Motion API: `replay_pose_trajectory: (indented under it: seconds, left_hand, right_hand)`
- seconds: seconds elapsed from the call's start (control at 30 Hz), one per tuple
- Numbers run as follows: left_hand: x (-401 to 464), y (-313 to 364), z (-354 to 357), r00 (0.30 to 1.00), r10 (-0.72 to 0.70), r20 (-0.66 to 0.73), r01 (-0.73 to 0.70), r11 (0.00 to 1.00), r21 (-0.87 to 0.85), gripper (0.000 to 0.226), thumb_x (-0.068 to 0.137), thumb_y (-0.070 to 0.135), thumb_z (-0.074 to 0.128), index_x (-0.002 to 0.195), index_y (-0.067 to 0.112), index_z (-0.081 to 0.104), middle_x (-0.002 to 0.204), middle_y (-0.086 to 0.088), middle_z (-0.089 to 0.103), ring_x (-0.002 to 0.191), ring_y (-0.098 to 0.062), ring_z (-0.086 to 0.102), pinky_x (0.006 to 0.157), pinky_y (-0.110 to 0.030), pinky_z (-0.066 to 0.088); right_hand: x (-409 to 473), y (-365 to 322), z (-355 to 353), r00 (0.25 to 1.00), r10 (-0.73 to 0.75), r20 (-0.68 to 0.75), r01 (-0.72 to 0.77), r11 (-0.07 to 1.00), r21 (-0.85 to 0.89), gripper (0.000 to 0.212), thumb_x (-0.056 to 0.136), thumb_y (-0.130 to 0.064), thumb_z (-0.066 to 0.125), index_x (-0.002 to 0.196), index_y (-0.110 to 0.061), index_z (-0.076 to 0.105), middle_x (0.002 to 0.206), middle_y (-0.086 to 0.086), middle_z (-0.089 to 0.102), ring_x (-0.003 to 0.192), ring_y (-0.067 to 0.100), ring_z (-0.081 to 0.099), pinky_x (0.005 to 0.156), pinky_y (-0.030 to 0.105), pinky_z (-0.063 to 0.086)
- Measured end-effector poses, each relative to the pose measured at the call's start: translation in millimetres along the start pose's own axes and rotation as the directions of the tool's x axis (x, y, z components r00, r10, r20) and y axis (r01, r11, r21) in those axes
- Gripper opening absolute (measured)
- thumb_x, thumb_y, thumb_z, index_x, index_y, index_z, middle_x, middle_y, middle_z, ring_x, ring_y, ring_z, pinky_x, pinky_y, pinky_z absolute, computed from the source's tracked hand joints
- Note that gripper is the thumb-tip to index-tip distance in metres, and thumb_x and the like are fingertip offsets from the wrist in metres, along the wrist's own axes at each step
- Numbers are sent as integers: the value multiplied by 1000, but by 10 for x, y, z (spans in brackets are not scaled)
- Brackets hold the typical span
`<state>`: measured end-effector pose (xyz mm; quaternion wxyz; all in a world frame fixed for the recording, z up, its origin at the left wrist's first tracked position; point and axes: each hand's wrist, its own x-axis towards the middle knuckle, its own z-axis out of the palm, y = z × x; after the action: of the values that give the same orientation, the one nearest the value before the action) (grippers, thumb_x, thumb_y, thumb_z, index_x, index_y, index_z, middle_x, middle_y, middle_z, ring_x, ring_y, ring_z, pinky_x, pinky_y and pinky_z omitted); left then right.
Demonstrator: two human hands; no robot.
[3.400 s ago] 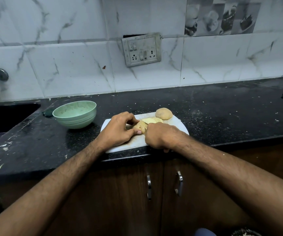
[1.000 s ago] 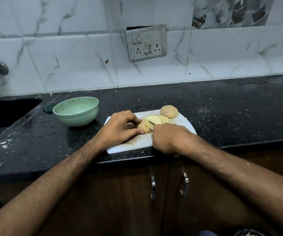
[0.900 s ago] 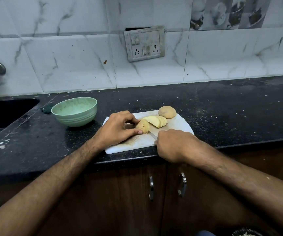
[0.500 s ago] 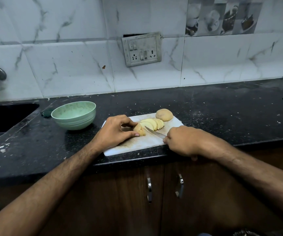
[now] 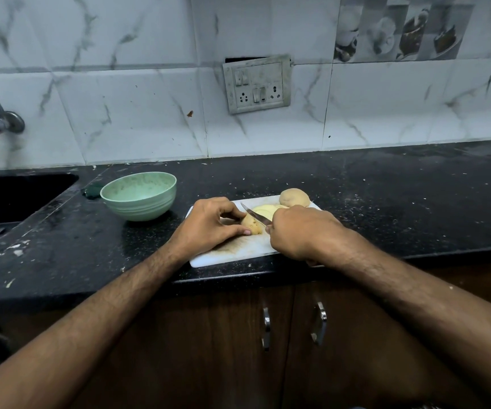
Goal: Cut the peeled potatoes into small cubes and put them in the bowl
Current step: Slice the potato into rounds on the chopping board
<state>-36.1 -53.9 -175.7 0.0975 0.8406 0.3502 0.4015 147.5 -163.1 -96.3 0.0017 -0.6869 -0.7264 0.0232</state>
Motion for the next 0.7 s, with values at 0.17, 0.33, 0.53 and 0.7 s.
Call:
replay_pose_trajectory:
  seconds: [0.17, 0.33, 0.53, 0.7]
  left_hand:
    - [8, -6, 5, 1000, 18, 3, -18, 1000, 10, 30, 70, 33, 91, 91, 15, 79, 89, 8, 73, 86, -4, 68, 78, -6, 45]
    - [13, -36, 9, 999, 38, 18, -38, 999, 21, 29, 72, 35, 89, 91, 16, 79, 90, 10, 73, 88, -4, 68, 81, -11, 47]
    - [20, -79, 14, 998, 66, 15, -66, 997, 28, 27, 74, 35, 89, 91, 16, 79, 91, 9, 74, 88, -4, 69, 82, -23, 54]
    - [14, -64, 12, 995, 95, 6, -96, 994, 57, 28, 75, 37, 87, 91, 15, 79, 91, 7, 75, 85, -6, 69, 79, -31, 55]
  right_hand:
    - [-23, -52, 5, 1000, 9, 6, -9, 1000, -7, 25, 100, -27, 41, 118, -15, 54, 123, 7, 59, 90, 24, 46, 73, 34, 33]
    - [-18, -84, -11, 1000, 4, 27, -4, 1000, -7, 21, 98, -22, 41, 114, -15, 51, 121, 7, 59, 89, 24, 46, 74, 34, 36]
    - [137, -170, 141, 1000, -4, 25, 5, 1000, -13, 33, 95, -19, 42, 127, -14, 51, 126, 7, 56, 114, 28, 54, 79, 37, 39]
    - [248, -204, 223, 999, 7, 48, -5, 999, -46, 37, 94, -20, 43, 130, -15, 49, 128, 7, 55, 117, 31, 53, 77, 39, 41]
